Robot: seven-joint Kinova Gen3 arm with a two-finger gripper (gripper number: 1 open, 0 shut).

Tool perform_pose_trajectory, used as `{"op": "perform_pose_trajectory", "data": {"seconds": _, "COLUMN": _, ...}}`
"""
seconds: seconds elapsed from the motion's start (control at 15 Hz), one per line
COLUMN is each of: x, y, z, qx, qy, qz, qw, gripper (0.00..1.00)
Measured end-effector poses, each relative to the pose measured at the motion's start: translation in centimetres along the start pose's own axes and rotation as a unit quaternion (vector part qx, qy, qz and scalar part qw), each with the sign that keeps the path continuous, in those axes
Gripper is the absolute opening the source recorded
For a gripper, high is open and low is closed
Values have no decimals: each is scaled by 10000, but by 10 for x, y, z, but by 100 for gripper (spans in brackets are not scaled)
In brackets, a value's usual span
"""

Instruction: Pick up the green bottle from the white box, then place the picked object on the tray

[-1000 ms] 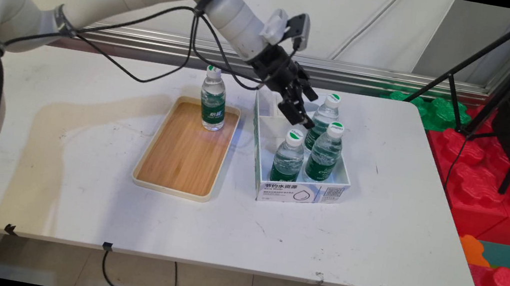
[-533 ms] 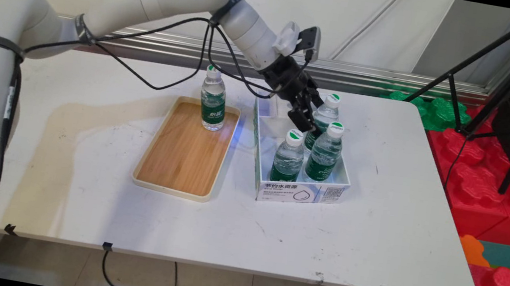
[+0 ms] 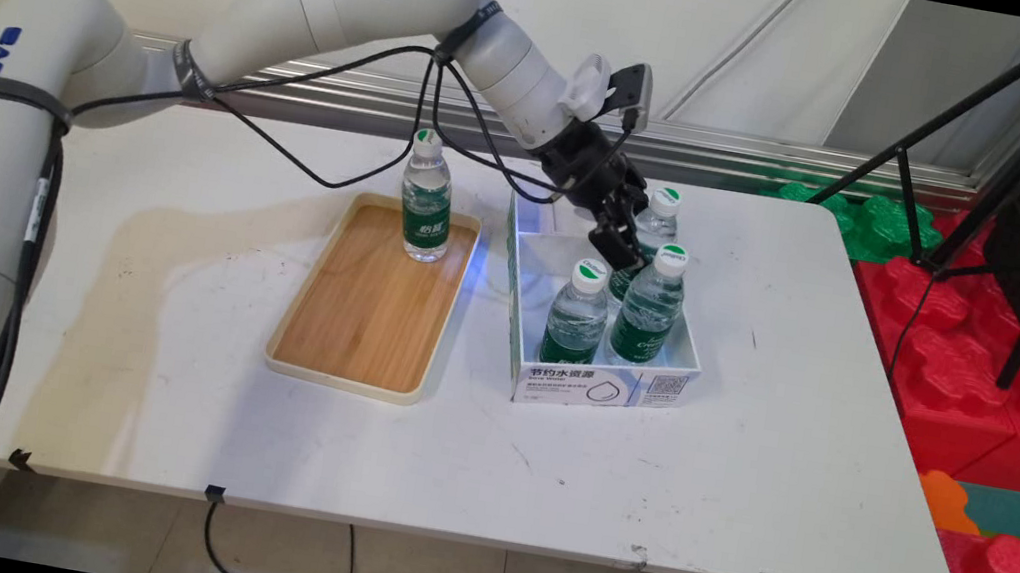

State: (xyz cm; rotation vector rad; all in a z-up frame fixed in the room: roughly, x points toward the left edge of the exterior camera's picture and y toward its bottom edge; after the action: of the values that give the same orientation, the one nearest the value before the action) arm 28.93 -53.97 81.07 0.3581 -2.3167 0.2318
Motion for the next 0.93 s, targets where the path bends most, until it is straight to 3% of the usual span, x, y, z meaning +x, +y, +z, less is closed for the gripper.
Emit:
{"op": "perform_pose_trajectory", "data": {"seconds": 0.07, "x": 0, "y": -1, "z": 1, "qx": -9, "qy": 7, "qz": -2, "qw": 10000, "gripper": 0}}
{"op": "perform_pose_trajectory", "data": {"seconds": 0.93, "x": 4, "y": -6, "z": -17, "qx": -81, "qy": 122, "qz": 12, "qw": 9999, "gripper": 0}}
